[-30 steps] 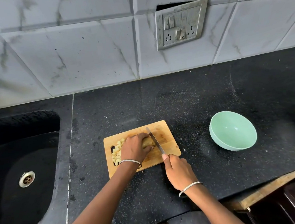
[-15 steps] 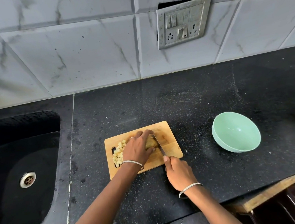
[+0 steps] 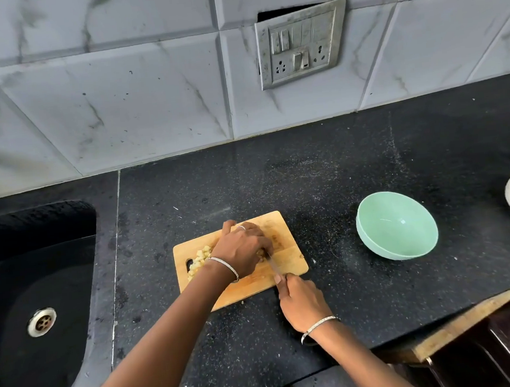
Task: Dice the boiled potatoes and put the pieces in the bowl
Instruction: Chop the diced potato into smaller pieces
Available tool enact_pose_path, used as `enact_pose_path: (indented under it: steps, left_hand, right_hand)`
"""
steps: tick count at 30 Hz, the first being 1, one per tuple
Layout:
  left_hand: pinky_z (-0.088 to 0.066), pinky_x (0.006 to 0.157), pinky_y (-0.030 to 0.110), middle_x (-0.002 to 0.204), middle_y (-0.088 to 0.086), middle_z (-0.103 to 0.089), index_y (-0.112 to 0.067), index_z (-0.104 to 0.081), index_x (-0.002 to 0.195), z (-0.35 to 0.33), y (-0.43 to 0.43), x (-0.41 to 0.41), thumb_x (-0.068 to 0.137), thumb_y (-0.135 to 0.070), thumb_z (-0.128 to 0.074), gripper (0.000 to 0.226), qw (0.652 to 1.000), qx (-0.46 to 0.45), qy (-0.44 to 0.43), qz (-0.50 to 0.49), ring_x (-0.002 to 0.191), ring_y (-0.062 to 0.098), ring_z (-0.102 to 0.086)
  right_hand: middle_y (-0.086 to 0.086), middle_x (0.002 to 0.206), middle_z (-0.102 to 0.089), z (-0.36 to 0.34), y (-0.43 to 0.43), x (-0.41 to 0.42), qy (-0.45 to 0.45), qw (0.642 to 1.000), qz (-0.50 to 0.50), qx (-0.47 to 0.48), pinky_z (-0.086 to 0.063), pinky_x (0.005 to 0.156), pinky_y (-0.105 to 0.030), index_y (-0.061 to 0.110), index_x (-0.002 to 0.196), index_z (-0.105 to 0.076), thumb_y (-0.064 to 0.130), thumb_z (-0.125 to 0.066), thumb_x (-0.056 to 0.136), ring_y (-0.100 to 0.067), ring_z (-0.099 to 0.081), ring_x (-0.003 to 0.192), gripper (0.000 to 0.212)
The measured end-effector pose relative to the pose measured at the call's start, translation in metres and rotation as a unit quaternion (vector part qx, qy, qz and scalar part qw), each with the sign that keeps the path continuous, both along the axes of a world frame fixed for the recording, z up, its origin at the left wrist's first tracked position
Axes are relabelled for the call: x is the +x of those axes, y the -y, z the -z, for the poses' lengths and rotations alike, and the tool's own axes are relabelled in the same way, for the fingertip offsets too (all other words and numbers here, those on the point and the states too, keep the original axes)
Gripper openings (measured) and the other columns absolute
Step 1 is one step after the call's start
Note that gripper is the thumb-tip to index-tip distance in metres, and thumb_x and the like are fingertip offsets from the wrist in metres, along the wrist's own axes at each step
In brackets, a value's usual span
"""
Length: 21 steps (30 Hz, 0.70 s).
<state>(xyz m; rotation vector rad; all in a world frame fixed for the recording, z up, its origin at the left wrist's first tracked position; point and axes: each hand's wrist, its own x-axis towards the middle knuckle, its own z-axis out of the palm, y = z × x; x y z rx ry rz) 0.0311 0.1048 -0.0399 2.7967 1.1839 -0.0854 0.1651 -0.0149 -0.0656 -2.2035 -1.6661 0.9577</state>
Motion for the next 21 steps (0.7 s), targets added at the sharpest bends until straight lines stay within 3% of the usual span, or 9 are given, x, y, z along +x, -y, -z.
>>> enact_pose_path:
  steps: [6,10,12,17,21]
  left_hand:
    - [-0.023,0.102,0.048,0.108,-0.017,-0.060,-0.039,-0.062,0.104,0.002,-0.003,0.001,0.083,-0.029,-0.061,0.023,1.000,-0.011,-0.001,-0.001,0.120,0.009,-0.047]
    - [-0.031,0.098,0.042,0.106,-0.017,-0.061,-0.038,-0.064,0.102,0.004,-0.002,0.001,0.084,-0.027,-0.062,0.021,0.999,-0.034,0.037,-0.014,0.114,0.010,-0.051]
    - [-0.037,0.093,0.038,0.107,-0.018,-0.062,-0.038,-0.063,0.103,0.007,-0.002,-0.001,0.083,-0.027,-0.063,0.022,0.997,-0.048,0.059,-0.026,0.110,0.010,-0.053]
    - [-0.045,0.086,0.034,0.110,-0.012,-0.062,-0.033,-0.058,0.106,0.013,0.002,-0.004,0.078,-0.041,-0.072,0.032,0.982,-0.100,0.136,-0.089,0.103,0.014,-0.057]
    - [-0.047,0.078,0.033,0.110,-0.005,-0.061,-0.026,-0.057,0.109,0.018,0.012,0.001,0.076,-0.051,-0.072,0.044,0.973,-0.057,0.153,-0.165,0.099,0.019,-0.058]
  right_hand:
    - [-0.011,0.096,-0.065,-0.009,0.025,0.015,-0.005,1.000,-0.008,-0.017,-0.046,0.074,-0.041,0.018,0.095,-0.053,0.048,-0.024,0.103,-0.035,-0.061,0.093,0.043]
    - [0.001,0.091,-0.068,-0.019,0.050,0.045,-0.009,0.999,-0.029,-0.036,-0.048,0.080,-0.038,0.020,0.089,-0.058,0.053,-0.026,0.102,-0.024,-0.063,0.090,0.047]
    - [0.008,0.078,-0.065,-0.030,0.053,0.063,-0.001,0.999,-0.025,-0.040,-0.047,0.075,-0.033,0.020,0.084,-0.061,0.052,-0.031,0.102,-0.020,-0.063,0.082,0.047]
    - [0.007,0.062,-0.060,-0.046,0.039,0.082,-0.010,1.000,0.024,0.004,-0.042,0.063,-0.031,0.021,0.077,-0.064,0.050,-0.036,0.101,-0.012,-0.060,0.065,0.047]
    - [0.008,0.064,-0.060,-0.042,0.021,0.065,-0.037,0.998,0.036,0.023,-0.046,0.070,-0.033,0.021,0.080,-0.066,0.047,-0.036,0.102,-0.016,-0.061,0.070,0.046]
